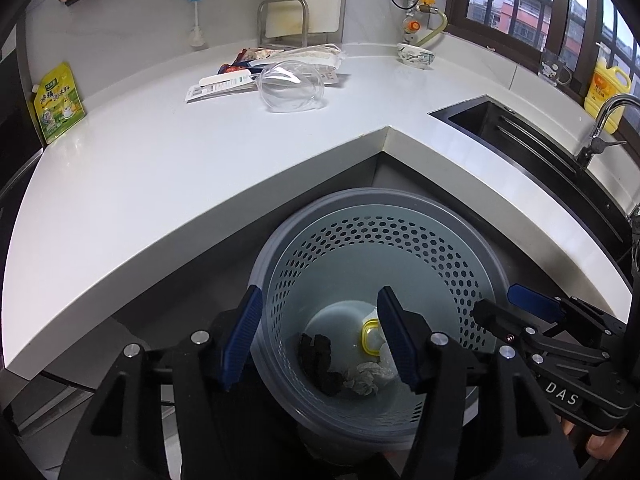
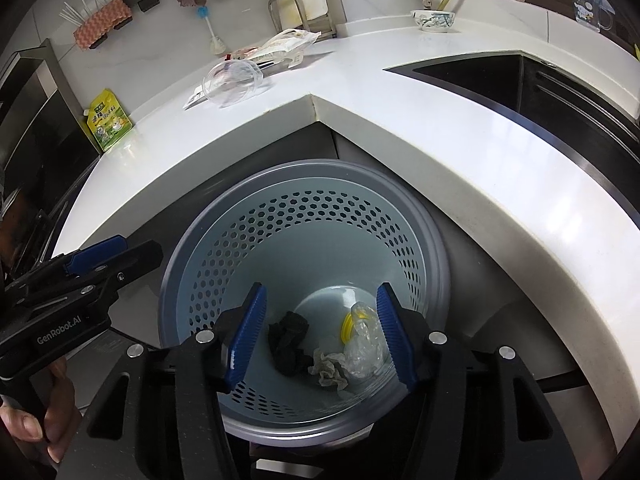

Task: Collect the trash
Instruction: 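Open both tools to drop the cloth and plastic bags into the bin, then move both tools back over the counter toward the clear plastic cup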

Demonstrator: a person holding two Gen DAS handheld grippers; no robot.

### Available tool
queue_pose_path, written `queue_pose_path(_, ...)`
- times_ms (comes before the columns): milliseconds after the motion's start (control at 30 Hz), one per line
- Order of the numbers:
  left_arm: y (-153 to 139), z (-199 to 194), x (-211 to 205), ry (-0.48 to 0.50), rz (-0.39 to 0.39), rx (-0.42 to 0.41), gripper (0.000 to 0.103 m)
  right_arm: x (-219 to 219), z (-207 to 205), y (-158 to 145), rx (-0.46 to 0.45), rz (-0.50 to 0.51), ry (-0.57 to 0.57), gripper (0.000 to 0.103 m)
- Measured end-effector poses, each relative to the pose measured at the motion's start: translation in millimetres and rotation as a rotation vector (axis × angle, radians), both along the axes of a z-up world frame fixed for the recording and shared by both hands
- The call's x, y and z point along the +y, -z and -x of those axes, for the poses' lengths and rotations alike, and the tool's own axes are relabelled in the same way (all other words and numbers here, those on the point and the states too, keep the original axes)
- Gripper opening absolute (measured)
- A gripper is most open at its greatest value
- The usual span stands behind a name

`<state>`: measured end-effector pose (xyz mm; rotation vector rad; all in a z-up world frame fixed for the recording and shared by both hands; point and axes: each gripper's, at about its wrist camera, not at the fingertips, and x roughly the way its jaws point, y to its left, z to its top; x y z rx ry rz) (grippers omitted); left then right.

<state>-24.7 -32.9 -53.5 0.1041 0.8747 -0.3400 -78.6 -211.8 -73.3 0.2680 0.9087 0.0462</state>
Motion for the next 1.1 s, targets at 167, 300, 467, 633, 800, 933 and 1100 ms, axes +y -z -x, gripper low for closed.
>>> queue_pose_path(167,-0.1,-0.1,0.3,0.0,0.001,0.0,0.059,-0.2,0.0,-0.2,0.0,-0.001,0.0,0.055)
queue_pose_path(300,-1.4,-1.1,2.5,-0.003,0.0,-0.006,0.06,-0.4,0.2,-0.5,-0.002,-0.001,0.003,0.055)
queue_pose_path(467,-4.7,-4.2,7.6,-0.015,0.007,-0.02,0.061,-1.4,1.4,-0.8,-0.007,-0.006,0.011,0.056)
queue_pose_path(633,-9.9,-7.6,14.0,-0.03,0.01,-0.036,0.062,-3.6,-2.3,-2.0,-0.001,-0.014,0.017,0.056)
queue_pose_path(800,-14.7,-14.5,22.0,-0.048,0.005,-0.053,0.062,-3.7,-8.0,-4.8,0.006,-0.014,0.016,0.056)
queue_pose_path(933,-20.0,-22.3,29.5,-0.051,0.013,-0.055,0.066,-4.2,-15.6,-12.4,0.004,-0.002,0.018,0.056)
queue_pose_path(1100,-27.9,-37.2,38.6,-0.068,0.024,-0.061,0.068,-1.6,-33.4,-25.7,-0.01,0.003,0.011,0.059)
